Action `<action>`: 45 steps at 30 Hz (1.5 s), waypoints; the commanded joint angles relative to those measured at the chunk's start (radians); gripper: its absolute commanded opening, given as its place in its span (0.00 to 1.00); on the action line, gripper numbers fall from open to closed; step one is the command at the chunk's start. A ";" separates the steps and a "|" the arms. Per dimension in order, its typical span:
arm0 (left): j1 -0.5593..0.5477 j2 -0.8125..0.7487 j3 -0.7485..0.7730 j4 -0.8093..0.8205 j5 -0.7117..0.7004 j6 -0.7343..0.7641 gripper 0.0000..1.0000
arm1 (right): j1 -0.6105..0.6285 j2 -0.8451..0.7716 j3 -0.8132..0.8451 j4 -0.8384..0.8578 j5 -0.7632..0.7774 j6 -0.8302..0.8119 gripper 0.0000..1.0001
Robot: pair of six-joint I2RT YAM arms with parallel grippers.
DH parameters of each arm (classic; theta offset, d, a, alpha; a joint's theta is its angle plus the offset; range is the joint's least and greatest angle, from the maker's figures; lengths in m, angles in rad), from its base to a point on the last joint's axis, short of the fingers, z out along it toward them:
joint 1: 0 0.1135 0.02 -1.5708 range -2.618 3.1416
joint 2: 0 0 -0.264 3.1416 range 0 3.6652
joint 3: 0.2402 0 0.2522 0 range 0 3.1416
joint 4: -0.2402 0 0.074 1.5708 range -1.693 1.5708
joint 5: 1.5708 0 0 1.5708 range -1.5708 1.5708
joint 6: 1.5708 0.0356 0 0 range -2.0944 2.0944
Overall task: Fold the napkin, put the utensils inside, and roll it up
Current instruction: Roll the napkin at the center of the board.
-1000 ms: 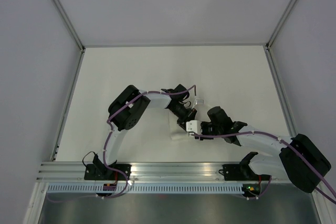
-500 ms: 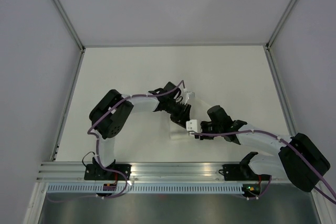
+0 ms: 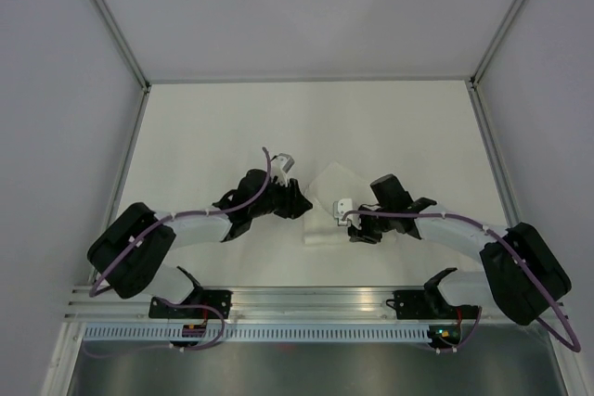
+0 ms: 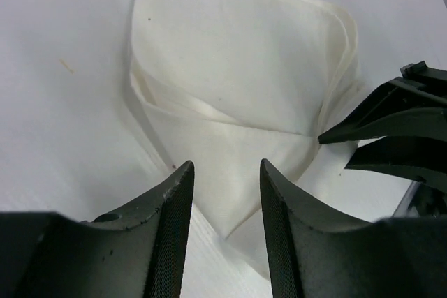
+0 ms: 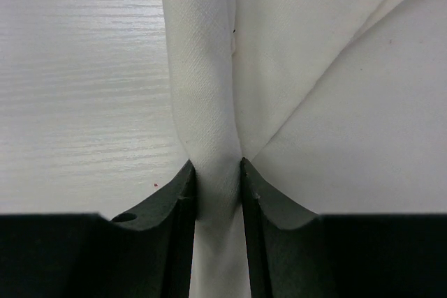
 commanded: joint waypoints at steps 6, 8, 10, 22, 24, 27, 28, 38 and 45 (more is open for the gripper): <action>-0.189 -0.095 -0.107 0.335 -0.357 0.286 0.51 | -0.104 0.177 0.140 -0.234 -0.160 -0.105 0.09; -0.237 -0.075 -0.077 0.316 -0.410 0.364 0.52 | -0.124 0.213 0.169 -0.266 -0.192 -0.126 0.09; -0.292 -0.067 -0.052 0.303 -0.473 0.466 0.53 | -0.150 0.265 0.213 -0.321 -0.218 -0.158 0.08; -0.467 0.106 0.116 0.095 -0.391 0.781 0.60 | -0.211 0.451 0.352 -0.461 -0.263 -0.223 0.08; -0.487 0.138 0.145 0.067 -0.351 0.807 0.60 | -0.214 0.464 0.358 -0.466 -0.263 -0.220 0.08; -0.494 0.180 0.176 0.027 -0.307 0.824 0.62 | -0.216 0.481 0.366 -0.469 -0.261 -0.217 0.08; -0.494 0.200 0.180 0.016 -0.305 0.829 0.62 | -0.216 0.484 0.367 -0.470 -0.263 -0.218 0.07; -0.491 0.321 0.205 0.067 -0.331 0.885 0.65 | -0.217 0.507 0.382 -0.482 -0.263 -0.218 0.07; -0.487 0.352 0.216 0.015 -0.273 0.840 0.37 | -0.217 0.510 0.386 -0.484 -0.261 -0.217 0.07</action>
